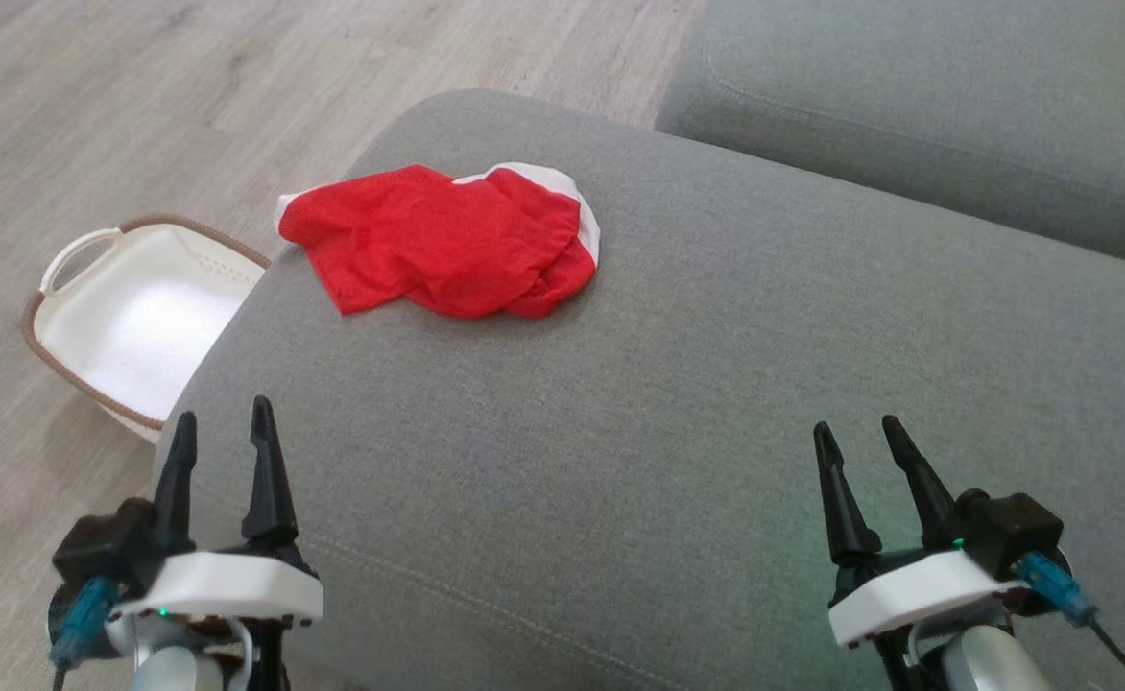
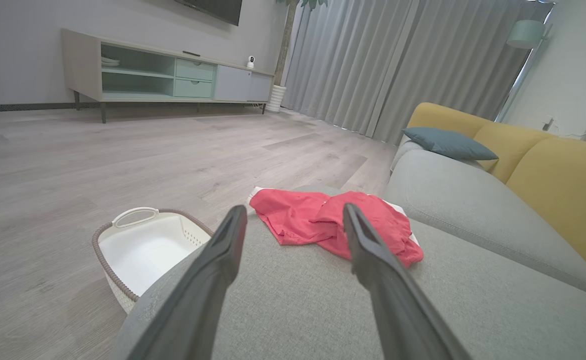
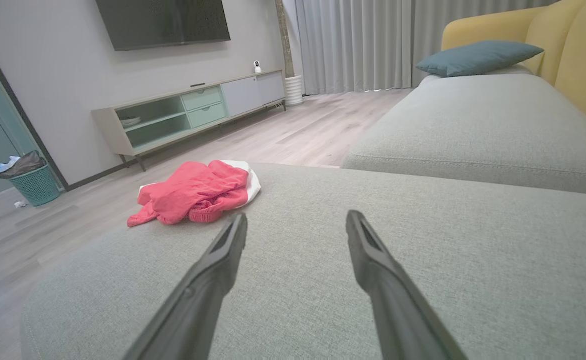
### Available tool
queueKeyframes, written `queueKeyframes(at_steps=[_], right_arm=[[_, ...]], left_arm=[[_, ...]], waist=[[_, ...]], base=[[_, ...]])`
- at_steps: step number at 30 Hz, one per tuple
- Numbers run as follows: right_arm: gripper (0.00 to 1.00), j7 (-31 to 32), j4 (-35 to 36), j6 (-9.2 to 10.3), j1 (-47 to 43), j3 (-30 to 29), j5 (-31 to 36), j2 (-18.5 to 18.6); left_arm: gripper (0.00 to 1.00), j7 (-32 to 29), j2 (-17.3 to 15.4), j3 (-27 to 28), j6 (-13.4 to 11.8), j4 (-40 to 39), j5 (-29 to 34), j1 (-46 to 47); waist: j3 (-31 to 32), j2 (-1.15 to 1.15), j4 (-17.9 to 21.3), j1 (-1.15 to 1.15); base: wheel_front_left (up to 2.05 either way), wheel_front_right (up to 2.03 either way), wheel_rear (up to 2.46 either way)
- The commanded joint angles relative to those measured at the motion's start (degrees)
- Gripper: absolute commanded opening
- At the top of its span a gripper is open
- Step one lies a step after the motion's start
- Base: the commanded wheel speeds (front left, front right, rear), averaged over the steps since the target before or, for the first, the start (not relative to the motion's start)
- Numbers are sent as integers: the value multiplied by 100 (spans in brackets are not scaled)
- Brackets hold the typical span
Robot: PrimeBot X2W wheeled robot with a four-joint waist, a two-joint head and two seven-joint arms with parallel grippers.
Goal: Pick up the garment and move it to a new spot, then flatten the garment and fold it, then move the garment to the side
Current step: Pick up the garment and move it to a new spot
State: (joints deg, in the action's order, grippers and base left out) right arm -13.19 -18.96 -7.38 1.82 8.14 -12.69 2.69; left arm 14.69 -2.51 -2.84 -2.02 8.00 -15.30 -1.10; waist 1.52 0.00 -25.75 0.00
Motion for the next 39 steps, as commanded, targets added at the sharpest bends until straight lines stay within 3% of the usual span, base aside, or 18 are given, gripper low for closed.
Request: queueKeyframes(at_steps=[1,11,15,18,26,39], right_arm=[[100,-65,177,-11,210,87,-7,19],[100,238,646,-11,426,-239,420,19],[100,480,1158,-11,591,-556,490,19],[100,813,1834,-11,750,-812,768,19],[100,1427,2931,-11,956,-886,1166,19],[100,1842,3787,-11,1027,-709,1362,19]], left_arm=[[100,31,-37,238,-36,-233,-26,242],[100,31,-210,791,184,199,25,1082],[100,-141,-577,982,346,1015,-165,1902],[100,-583,-948,899,601,1916,-266,2847],[100,-1233,-1410,608,890,3518,-513,4346],[100,-2251,-1677,228,926,5783,-772,5850]], waist=[[-58,0,44,0],[-840,0,260,0],[-1355,0,401,0],[-1841,0,526,0],[-2561,0,788,0],[-3272,0,1223,0]], base=[[0,0,0],[0,0,0],[0,0,0],[0,0,0],[0,0,0],[0,0,0]])
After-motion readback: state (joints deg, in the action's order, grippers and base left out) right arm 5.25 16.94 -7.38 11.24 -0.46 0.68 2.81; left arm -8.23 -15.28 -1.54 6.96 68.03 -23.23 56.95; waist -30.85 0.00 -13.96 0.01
